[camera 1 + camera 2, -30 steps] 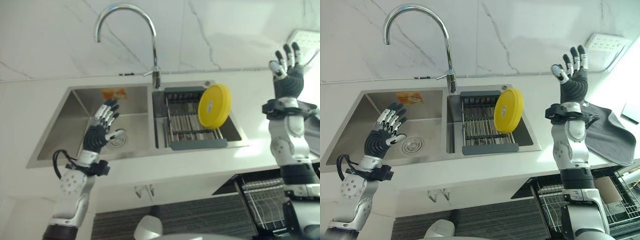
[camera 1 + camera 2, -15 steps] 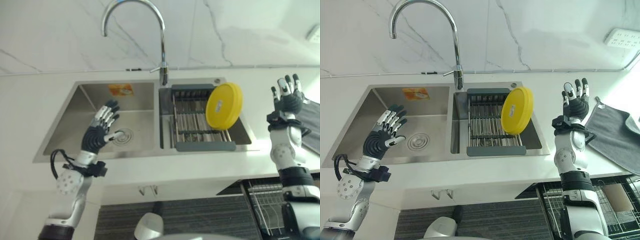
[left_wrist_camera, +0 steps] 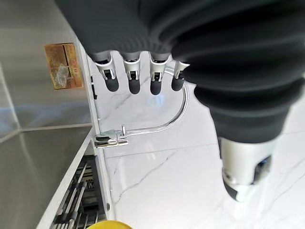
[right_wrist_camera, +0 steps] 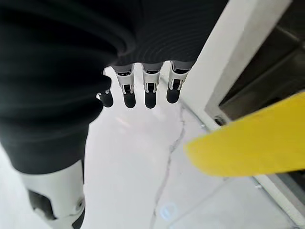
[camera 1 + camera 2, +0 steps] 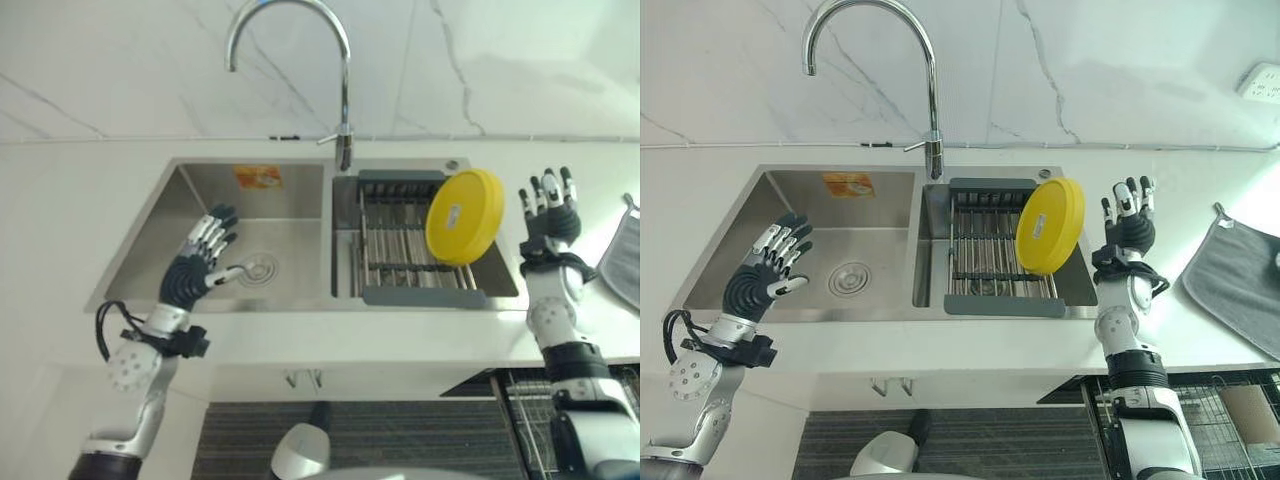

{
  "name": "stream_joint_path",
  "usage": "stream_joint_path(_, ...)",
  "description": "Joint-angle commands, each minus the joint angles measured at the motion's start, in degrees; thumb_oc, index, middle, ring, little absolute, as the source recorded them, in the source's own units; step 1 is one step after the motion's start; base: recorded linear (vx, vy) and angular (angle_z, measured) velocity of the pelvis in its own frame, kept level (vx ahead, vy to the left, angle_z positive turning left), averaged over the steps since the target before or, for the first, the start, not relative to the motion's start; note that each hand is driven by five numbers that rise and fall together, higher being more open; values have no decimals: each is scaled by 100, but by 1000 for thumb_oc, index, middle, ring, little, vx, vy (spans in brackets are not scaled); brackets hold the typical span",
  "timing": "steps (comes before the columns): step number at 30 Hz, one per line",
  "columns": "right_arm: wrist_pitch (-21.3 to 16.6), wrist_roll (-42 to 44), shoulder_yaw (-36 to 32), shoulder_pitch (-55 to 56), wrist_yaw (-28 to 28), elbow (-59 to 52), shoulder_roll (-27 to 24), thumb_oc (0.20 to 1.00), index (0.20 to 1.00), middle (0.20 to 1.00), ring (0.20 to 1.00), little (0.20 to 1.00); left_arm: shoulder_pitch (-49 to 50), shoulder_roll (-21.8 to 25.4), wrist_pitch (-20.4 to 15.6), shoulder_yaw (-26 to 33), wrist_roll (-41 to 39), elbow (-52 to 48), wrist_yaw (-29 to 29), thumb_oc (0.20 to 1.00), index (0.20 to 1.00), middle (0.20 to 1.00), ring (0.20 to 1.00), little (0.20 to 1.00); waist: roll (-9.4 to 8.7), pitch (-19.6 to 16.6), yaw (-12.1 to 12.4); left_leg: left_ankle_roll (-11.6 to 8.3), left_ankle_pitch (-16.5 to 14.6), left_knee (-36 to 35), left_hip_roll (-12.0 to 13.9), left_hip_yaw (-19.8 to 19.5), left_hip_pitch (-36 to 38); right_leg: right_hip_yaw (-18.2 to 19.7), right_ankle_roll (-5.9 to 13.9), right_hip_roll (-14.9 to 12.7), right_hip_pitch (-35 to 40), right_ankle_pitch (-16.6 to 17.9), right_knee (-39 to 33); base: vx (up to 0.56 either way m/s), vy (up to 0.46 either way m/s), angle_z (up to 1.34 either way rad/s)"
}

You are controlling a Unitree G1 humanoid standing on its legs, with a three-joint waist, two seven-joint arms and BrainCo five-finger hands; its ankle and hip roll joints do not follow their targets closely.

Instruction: Place the dishes in the dishwasher.

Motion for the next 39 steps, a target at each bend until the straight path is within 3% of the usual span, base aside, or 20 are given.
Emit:
stream_joint_path(1, -182, -258, 111, 53, 149, -252, -367, 1000, 1000, 1000, 1000, 1000, -30, -15, -398, -49, -163, -82, -35, 1000, 1000, 1000, 1000, 1000, 422, -379, 208, -243, -727, -2, 463, 300, 778, 153, 65, 41, -411, 60, 191, 0, 0, 0)
stream_joint_path(21, 101, -807, 304, 655, 297, -393, -46, 1000, 1000, 1000, 1000, 1000, 54, -236, -350, -11, -13, -153, -102, 1000, 1000, 1000, 1000, 1000, 395, -366, 72, -242, -731, -2, 498, 492, 851, 235, 22, 71, -433, 43, 213, 2, -3, -3)
stream_joint_path(39, 390, -1521, 609, 396, 22, -168, -322, 1000, 1000, 1000, 1000, 1000, 48, -188, -262, -30, -43, -192, -123, 1000, 1000, 1000, 1000, 1000, 391, -313, 199, -233, -705, -2, 453, 351, 817, 187, -15, 92, -408, -15, 271, 0, 0, 0)
